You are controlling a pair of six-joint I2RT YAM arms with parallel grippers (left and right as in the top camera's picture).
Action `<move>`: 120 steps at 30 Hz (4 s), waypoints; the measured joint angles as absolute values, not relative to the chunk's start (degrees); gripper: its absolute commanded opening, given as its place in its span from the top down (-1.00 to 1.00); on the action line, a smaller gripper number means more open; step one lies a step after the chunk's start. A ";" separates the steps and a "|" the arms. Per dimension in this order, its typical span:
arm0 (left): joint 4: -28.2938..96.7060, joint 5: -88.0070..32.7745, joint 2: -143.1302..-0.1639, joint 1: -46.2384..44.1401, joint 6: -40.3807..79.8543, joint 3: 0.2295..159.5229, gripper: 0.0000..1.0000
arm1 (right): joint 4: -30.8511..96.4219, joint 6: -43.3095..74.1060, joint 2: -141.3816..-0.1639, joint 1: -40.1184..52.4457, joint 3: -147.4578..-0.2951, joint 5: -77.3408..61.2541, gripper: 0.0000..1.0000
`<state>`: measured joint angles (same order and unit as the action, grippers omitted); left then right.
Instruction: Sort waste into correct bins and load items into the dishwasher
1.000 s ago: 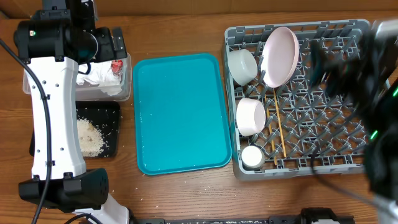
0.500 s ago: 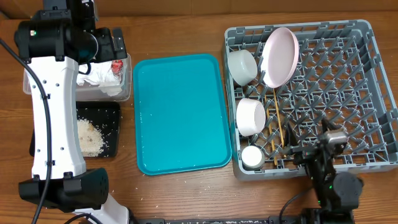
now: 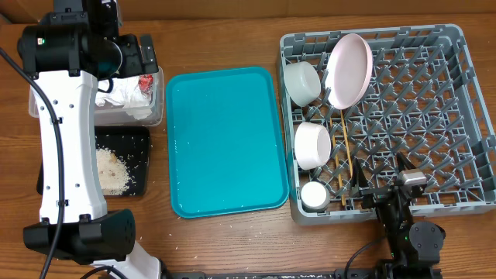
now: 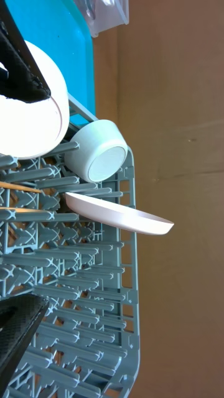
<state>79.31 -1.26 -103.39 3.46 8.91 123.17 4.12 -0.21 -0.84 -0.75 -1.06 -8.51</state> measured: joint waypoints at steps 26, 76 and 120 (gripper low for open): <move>79.53 2.02 -103.39 3.49 8.88 123.17 -1.00 | 4.12 -0.19 -0.84 -0.75 -1.06 -8.51 -1.00; 4.03 -5.76 -0.91 3.46 -2.13 0.67 -0.99 | 4.14 -0.21 -0.73 -0.75 -1.06 -8.51 -1.00; 4.03 -5.74 -0.91 3.46 -2.13 0.67 -1.00 | 4.14 -0.19 -0.73 -0.75 -1.06 -8.49 -1.00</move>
<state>4.03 -5.74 -0.91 3.46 -2.13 0.67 4.14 -0.19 -0.73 -0.75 -1.06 -8.49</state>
